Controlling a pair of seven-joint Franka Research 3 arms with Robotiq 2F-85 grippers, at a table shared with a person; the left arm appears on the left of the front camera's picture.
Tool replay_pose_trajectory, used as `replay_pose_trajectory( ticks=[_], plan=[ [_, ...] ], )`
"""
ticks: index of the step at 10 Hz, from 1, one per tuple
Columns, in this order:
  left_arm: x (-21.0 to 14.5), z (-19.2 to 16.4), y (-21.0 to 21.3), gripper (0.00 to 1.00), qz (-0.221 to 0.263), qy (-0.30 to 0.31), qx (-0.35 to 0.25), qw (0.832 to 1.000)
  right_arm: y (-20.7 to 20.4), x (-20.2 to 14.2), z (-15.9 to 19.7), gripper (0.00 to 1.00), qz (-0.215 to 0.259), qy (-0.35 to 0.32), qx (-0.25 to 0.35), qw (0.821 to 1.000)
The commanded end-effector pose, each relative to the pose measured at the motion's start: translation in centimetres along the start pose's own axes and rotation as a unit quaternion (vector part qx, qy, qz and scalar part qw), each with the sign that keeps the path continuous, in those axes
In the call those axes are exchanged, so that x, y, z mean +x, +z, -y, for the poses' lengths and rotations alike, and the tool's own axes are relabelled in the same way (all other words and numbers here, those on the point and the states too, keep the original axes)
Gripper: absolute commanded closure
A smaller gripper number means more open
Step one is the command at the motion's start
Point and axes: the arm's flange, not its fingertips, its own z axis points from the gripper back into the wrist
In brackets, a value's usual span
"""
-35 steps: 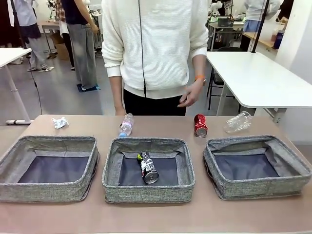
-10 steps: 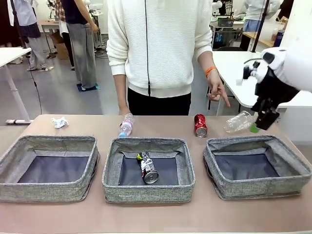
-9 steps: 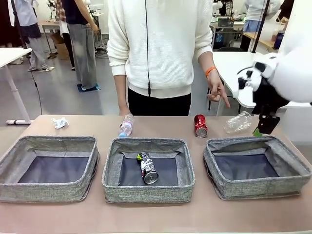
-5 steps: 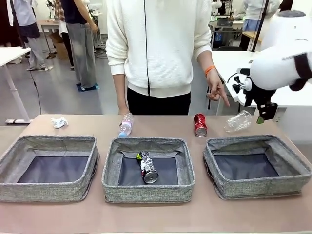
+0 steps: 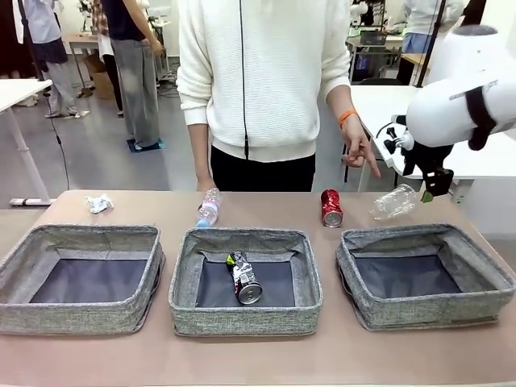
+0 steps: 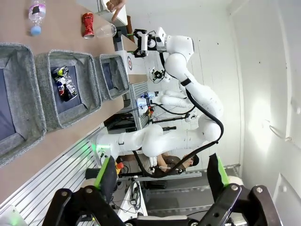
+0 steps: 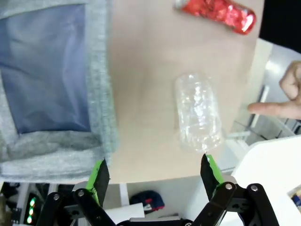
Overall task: Sort the waste into the appropriate baskets.
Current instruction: Pick up the waste item pointed out by the person.
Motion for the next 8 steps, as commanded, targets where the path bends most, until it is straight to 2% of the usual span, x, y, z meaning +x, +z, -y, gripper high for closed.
replay_pose_trajectory(
  ticks=[1,4,8],
  plan=[
    [0.0,0.2,0.0,0.00,0.001,-0.010,-0.010,1.000,-3.7,-1.3,3.8,0.00,0.035,0.007,-0.002,0.999],
    [0.0,0.2,0.0,0.00,0.001,-0.010,-0.010,1.000,-7.2,-1.9,6.7,0.00,0.035,-0.024,0.019,0.999],
    [0.0,0.2,0.0,0.00,0.001,-0.010,-0.010,1.000,-11.3,-2.1,7.8,0.00,0.061,-0.033,0.014,0.997]
  ],
)
